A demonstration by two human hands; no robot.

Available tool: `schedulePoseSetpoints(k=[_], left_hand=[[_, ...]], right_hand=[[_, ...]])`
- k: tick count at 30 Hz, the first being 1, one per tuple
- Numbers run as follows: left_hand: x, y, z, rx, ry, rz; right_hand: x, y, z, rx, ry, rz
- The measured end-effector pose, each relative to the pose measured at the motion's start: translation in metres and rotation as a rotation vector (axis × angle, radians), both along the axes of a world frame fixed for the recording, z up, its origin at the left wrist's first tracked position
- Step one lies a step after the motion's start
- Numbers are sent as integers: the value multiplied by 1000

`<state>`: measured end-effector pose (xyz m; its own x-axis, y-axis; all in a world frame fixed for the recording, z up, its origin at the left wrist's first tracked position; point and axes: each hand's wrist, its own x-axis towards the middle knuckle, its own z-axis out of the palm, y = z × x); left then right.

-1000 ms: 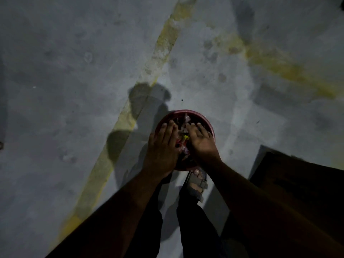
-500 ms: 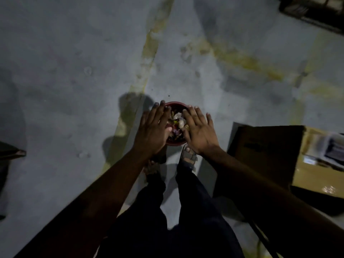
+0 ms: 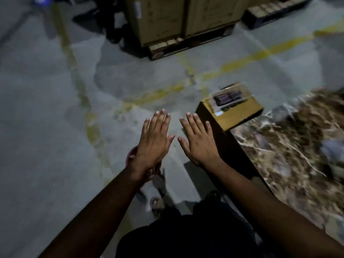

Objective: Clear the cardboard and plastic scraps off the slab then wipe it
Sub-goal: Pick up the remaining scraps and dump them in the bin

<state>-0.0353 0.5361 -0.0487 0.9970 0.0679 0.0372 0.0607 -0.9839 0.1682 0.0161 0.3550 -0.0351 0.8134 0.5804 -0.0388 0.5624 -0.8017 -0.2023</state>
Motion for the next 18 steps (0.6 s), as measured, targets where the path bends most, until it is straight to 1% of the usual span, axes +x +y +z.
schedulePoseSetpoints(k=[5, 10, 13, 18], left_hand=[[41, -87, 28, -21, -38, -224], [53, -197, 43, 8, -73, -442], [57, -274, 41, 19, -82, -575], [49, -401, 30, -2, -38, -712]], right_hand=[[-10, -98, 27, 76, -56, -270], [-32, -212, 32, 97, -82, -516], [-52, -285, 31, 101, -86, -670], [-94, -399, 20, 90, -51, -808]])
